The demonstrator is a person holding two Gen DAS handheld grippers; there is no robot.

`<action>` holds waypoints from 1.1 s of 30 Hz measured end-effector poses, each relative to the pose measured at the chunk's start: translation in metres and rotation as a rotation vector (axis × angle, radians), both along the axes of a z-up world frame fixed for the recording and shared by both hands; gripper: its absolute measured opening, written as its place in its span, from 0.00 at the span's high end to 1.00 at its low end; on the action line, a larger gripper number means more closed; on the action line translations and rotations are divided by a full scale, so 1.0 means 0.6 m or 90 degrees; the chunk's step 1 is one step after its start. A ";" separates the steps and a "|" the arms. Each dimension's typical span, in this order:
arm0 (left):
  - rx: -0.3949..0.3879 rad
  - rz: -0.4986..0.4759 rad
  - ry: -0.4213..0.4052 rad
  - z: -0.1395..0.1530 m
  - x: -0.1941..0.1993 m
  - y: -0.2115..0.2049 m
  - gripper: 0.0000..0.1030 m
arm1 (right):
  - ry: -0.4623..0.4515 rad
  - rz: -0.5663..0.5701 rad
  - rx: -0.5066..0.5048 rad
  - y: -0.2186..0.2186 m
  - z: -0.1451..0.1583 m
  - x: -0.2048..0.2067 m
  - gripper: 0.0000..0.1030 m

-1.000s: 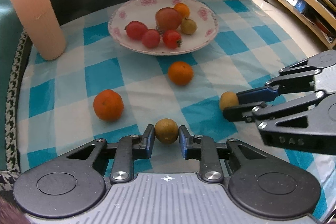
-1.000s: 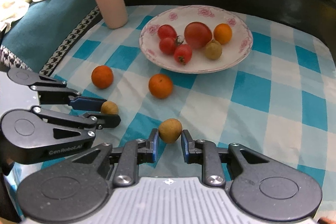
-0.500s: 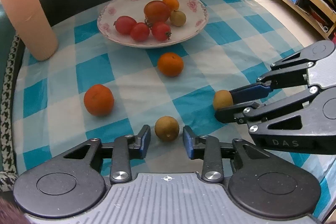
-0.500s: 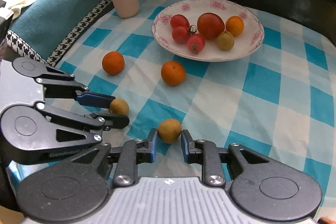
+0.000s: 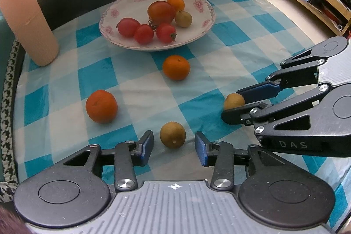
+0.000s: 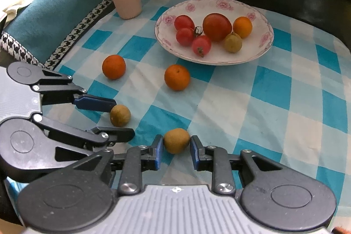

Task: Organize fruits
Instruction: 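Hold the brown fruits raised in both grippers above the cloth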

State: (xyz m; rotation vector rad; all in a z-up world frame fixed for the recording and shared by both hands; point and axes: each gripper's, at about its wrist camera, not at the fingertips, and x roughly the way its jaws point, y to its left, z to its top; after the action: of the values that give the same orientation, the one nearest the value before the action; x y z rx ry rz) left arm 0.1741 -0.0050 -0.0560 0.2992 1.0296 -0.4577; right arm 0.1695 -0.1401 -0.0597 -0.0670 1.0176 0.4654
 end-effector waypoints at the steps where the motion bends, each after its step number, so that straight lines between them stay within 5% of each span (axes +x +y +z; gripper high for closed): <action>1: 0.000 0.000 0.000 0.000 0.000 0.000 0.52 | 0.000 0.000 0.000 0.000 0.000 0.000 0.60; 14: -0.010 0.000 0.003 0.006 0.001 -0.006 0.68 | 0.000 0.007 -0.013 0.005 0.000 -0.002 0.60; 27: -0.015 0.002 -0.002 0.014 0.005 -0.006 0.71 | -0.009 0.000 0.006 0.002 0.010 -0.001 0.60; 33: -0.012 -0.003 0.006 0.002 0.008 -0.012 0.64 | 0.003 -0.005 -0.003 0.000 -0.001 0.001 0.60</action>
State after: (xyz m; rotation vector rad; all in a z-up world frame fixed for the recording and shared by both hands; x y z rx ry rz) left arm 0.1791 -0.0120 -0.0551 0.2832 1.0331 -0.4731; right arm 0.1698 -0.1400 -0.0605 -0.0661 1.0239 0.4555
